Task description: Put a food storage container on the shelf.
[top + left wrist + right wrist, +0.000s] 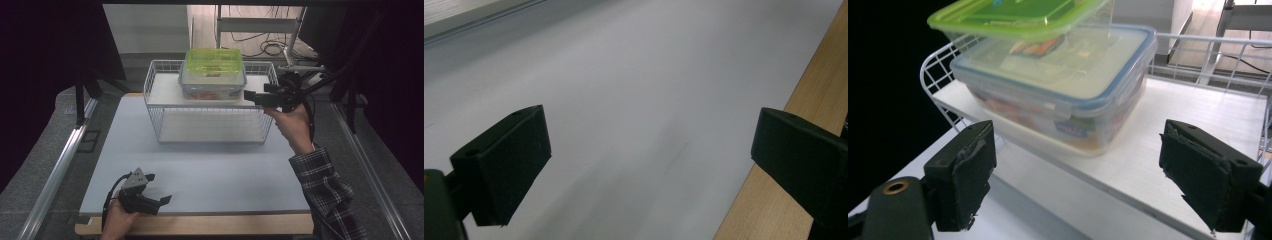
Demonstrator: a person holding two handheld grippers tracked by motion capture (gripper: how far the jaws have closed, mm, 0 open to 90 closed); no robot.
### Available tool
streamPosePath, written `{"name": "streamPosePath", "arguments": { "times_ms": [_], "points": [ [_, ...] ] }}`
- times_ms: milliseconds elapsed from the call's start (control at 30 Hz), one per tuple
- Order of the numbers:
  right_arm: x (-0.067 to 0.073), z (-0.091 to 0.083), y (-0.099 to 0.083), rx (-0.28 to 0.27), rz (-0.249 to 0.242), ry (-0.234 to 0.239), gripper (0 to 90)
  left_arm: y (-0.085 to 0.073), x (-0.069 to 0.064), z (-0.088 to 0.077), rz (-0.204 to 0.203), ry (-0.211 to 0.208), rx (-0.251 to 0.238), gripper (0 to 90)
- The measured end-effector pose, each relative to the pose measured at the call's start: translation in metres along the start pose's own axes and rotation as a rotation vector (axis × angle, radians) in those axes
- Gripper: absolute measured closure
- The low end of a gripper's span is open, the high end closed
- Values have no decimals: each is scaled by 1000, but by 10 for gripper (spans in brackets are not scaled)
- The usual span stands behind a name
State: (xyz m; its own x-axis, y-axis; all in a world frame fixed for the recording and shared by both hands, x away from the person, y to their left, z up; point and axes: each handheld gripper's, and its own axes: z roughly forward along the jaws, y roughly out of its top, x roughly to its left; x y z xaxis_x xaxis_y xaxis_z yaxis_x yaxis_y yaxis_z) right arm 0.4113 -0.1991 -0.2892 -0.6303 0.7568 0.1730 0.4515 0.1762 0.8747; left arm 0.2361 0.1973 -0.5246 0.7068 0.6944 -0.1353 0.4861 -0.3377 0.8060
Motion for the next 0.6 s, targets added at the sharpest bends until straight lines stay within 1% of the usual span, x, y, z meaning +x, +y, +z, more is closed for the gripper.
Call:
{"name": "streamPosePath", "arguments": {
  "times_ms": [233, 600],
  "points": [
    [3, 1, -13, 10, -8, 22, 132, 0, 0, 0, 1, 2, 0, 26],
    [5, 6, -31, 28, -20, 38, 113, 0, 0, 0, 2, 1, 2, 26]
  ]
}}
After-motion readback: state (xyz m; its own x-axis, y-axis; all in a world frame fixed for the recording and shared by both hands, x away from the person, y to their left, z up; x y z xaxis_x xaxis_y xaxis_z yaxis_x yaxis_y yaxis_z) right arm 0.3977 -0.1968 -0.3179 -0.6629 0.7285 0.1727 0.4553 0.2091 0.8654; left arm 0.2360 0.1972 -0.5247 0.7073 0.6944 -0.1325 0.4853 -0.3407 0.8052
